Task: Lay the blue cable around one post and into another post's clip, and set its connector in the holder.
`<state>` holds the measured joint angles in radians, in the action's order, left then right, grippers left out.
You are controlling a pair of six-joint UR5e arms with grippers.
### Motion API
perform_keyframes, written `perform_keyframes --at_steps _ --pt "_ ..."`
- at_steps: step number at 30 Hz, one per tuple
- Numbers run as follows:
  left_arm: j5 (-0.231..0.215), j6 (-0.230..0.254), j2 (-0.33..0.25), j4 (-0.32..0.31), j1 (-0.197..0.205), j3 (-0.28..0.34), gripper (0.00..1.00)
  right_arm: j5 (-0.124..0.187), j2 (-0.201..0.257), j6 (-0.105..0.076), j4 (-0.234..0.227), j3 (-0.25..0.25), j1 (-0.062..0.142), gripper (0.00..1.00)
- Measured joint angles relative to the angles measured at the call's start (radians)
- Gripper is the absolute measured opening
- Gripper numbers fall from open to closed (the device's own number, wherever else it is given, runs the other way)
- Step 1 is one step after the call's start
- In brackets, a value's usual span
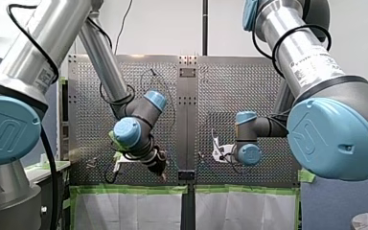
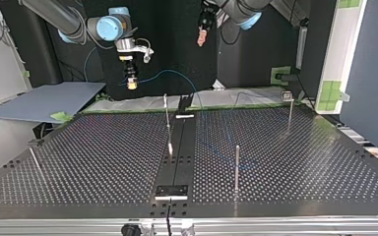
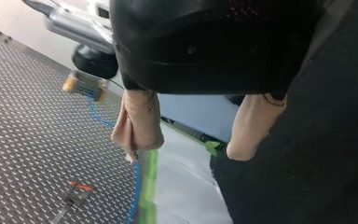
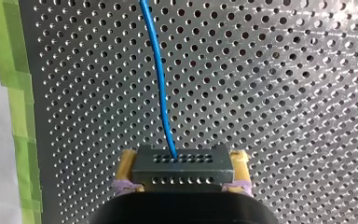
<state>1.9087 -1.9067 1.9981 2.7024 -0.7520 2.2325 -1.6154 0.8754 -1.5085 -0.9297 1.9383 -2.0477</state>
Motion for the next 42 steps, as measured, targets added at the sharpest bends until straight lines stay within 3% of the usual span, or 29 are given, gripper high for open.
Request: perform_keyframes --at_steps 4,11,19,32,42 --pt "-0.021 -0.001 0.035 -0.037 0.007 0.012 1.0 0.0 0.0 -0.002 0.0 0.0 -0.004 0.0" --pt "-0.057 0.001 0.054 -0.103 0.012 -0.028 1.0 0.0 0.001 -0.003 -0.001 0.0 -0.009 0.0" --pt "-0.059 -0.015 0.083 -0.17 0.025 -0.078 1.0 0.0 0.002 -0.004 0.0 -0.003 -0.01 0.0" --pt "-0.094 -0.104 0.194 -0.289 0.021 -0.176 1.0 0.001 0.003 -0.007 -0.007 -0.008 -0.017 0.0" --pt "-0.095 -0.166 0.214 -0.384 0.036 -0.203 1.0 0.0 0.003 -0.007 -0.006 -0.017 -0.028 0.0"
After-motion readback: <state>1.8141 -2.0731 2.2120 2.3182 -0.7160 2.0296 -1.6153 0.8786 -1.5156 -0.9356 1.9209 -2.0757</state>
